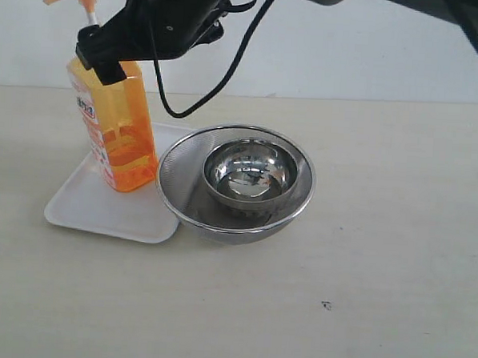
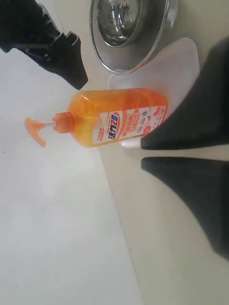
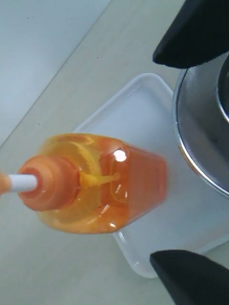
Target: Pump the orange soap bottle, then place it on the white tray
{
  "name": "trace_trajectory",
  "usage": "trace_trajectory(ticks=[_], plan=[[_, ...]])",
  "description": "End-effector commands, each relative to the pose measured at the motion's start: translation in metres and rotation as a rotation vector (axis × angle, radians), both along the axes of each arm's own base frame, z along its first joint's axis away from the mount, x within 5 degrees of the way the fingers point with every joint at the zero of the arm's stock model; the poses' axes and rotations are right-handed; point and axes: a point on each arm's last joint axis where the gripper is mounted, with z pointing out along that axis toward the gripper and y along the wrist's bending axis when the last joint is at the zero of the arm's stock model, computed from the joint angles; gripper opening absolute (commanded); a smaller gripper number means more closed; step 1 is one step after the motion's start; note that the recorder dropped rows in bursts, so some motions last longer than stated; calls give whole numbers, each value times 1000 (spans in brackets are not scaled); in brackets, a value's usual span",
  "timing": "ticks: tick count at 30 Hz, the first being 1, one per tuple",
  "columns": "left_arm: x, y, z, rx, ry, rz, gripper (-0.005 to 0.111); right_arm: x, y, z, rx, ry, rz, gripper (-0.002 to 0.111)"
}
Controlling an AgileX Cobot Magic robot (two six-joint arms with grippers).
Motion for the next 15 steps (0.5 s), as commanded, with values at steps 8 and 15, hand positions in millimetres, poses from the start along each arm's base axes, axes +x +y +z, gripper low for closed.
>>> trace_trajectory(ticks=[8,15], plan=[[22,-22,-16,-135,-22,-84,5,-18,5,6,-20,43,304,57],[58,-33,-33,-200,83,44,5,-17,5,6,-34,21,312,3]])
